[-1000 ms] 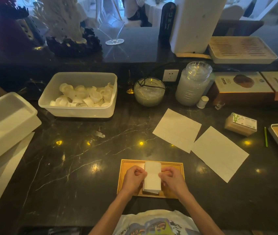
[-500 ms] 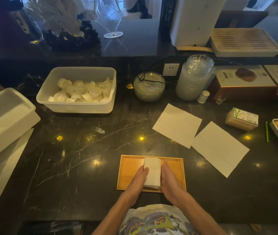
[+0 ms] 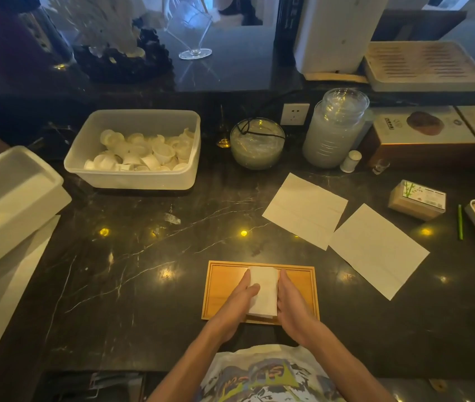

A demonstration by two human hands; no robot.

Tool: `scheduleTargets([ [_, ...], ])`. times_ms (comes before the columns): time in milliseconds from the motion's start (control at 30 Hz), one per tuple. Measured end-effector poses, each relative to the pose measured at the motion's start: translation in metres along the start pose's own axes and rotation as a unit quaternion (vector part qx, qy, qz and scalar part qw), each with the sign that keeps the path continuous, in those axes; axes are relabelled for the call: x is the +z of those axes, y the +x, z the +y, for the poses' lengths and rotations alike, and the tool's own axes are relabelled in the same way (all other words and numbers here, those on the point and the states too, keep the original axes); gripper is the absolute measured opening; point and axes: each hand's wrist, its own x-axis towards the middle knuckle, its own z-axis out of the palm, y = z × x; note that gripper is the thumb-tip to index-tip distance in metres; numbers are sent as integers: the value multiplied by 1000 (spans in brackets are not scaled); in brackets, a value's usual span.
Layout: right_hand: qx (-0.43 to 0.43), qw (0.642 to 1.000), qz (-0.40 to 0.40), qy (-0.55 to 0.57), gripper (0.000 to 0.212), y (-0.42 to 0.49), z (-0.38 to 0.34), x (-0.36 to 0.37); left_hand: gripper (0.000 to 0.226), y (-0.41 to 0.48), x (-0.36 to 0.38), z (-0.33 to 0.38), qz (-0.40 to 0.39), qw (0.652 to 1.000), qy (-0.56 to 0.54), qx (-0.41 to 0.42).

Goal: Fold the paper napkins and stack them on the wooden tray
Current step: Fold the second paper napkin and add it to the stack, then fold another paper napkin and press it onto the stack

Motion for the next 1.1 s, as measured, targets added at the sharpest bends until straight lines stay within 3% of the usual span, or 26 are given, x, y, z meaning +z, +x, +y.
scheduleTargets([
  [233,1,1000,-3,1,36,-4,0,-1,62,0,0,1,14,1000,-9,-12],
  [333,-11,1000,21,-1,47,-2,-2,-11,57,2,-3,7,84,996,34,5],
  [433,-36,992,102,-70,58,2,-18,-28,44,9,-8,29,154,978,122,69],
  [533,-113,975,164,-97,30,12,-51,-46,27,34,-13,67,165,959,202,115],
  [700,-145,930,283,-184,16,60,-120,-81,25,103,-6,132,217,917,308,133],
  [833,-122,869,381,-292,27,103,-155,-104,28,160,5,154,262,875,400,79],
  [1000,-54,800,441,-404,31,134,-171,-118,46,199,12,145,271,823,499,37],
  [1100,-30,781,446,-437,30,142,-168,-121,48,207,13,136,282,810,513,31],
])
